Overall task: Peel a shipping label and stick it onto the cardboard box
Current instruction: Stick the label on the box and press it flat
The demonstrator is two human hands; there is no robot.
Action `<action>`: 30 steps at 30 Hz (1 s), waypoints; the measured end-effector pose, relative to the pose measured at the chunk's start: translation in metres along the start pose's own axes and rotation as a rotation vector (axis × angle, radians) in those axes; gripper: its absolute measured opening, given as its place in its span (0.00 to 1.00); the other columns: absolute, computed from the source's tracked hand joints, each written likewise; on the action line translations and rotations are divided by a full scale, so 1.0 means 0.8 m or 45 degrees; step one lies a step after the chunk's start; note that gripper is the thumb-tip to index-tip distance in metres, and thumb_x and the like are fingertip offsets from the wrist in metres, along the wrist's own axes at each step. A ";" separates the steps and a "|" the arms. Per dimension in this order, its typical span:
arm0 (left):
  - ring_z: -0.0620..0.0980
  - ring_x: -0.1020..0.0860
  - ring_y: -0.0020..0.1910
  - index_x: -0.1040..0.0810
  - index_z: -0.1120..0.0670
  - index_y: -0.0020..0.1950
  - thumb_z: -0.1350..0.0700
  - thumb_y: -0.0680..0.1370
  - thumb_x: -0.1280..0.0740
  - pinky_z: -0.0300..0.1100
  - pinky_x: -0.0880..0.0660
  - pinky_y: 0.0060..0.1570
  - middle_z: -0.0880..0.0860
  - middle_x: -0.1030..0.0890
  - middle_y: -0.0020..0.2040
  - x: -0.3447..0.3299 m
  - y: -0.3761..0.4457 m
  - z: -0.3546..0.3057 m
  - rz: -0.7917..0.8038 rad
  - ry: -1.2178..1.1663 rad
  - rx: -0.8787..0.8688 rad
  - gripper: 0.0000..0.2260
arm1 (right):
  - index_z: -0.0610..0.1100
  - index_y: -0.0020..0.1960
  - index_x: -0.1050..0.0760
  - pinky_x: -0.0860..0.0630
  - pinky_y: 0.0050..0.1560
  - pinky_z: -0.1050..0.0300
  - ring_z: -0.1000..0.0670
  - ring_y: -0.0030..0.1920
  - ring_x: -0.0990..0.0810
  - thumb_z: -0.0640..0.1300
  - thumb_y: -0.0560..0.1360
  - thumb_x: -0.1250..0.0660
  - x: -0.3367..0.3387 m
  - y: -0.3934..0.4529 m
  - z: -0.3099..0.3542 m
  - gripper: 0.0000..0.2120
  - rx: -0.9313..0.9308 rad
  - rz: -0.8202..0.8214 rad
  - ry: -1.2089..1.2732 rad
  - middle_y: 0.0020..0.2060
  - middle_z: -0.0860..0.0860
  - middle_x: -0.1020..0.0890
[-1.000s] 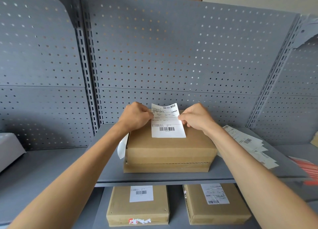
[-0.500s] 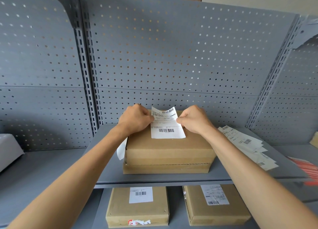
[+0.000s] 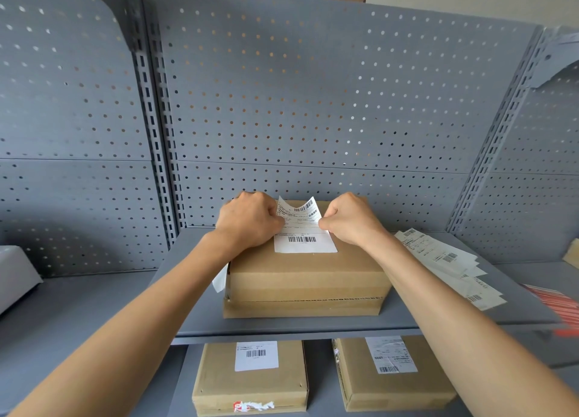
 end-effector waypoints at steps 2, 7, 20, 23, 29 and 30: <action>0.58 0.23 0.47 0.19 0.55 0.42 0.53 0.74 0.34 0.45 0.32 0.46 0.53 0.18 0.43 0.000 -0.001 -0.001 -0.017 0.037 -0.025 0.07 | 0.33 0.36 0.19 0.19 0.40 0.51 0.47 0.35 0.24 0.37 0.65 0.30 -0.001 0.001 0.000 0.06 0.003 -0.014 -0.020 0.39 0.38 0.14; 0.54 0.28 0.49 0.21 0.51 0.41 0.52 0.75 0.34 0.45 0.34 0.48 0.50 0.22 0.43 -0.002 -0.002 -0.003 -0.027 0.134 -0.088 0.05 | 0.34 0.37 0.20 0.17 0.46 0.47 0.44 0.40 0.17 0.40 0.66 0.29 0.001 0.002 0.000 0.07 -0.007 -0.012 -0.045 0.39 0.39 0.14; 0.56 0.24 0.48 0.20 0.56 0.44 0.48 0.74 0.33 0.49 0.26 0.53 0.53 0.19 0.44 -0.005 -0.003 0.003 -0.023 0.212 -0.072 0.11 | 0.38 0.29 0.28 0.21 0.40 0.51 0.44 0.34 0.26 0.43 0.66 0.29 0.008 -0.001 0.001 0.13 0.012 0.040 -0.156 0.26 0.44 0.24; 0.57 0.23 0.47 0.20 0.55 0.44 0.49 0.75 0.34 0.49 0.27 0.53 0.53 0.18 0.44 -0.004 0.000 0.004 -0.012 0.181 -0.046 0.10 | 0.34 0.43 0.20 0.19 0.48 0.46 0.41 0.44 0.17 0.48 0.68 0.29 0.015 -0.001 -0.002 0.15 0.013 0.030 -0.145 0.41 0.39 0.14; 0.57 0.22 0.60 0.19 0.49 0.61 0.31 0.77 0.45 0.62 0.36 0.67 0.51 0.16 0.56 -0.001 0.032 0.009 0.023 -0.101 0.191 0.28 | 0.37 0.49 0.19 0.21 0.54 0.44 0.42 0.54 0.20 0.64 0.75 0.36 0.030 0.026 0.005 0.28 0.048 -0.100 -0.099 0.46 0.42 0.14; 0.58 0.24 0.65 0.22 0.48 0.66 0.28 0.76 0.48 0.66 0.38 0.69 0.52 0.18 0.62 -0.004 0.039 0.010 0.061 -0.182 0.235 0.32 | 0.38 0.51 0.19 0.21 0.55 0.44 0.43 0.56 0.21 0.66 0.75 0.38 0.029 0.032 0.007 0.30 0.039 -0.098 -0.102 0.47 0.44 0.14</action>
Point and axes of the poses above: each hand's wrist, its own y-axis towards the middle knuckle, its own x-axis out of the back of the hand, z = x × y, the point moved 4 cm from there along y, towards the middle knuckle
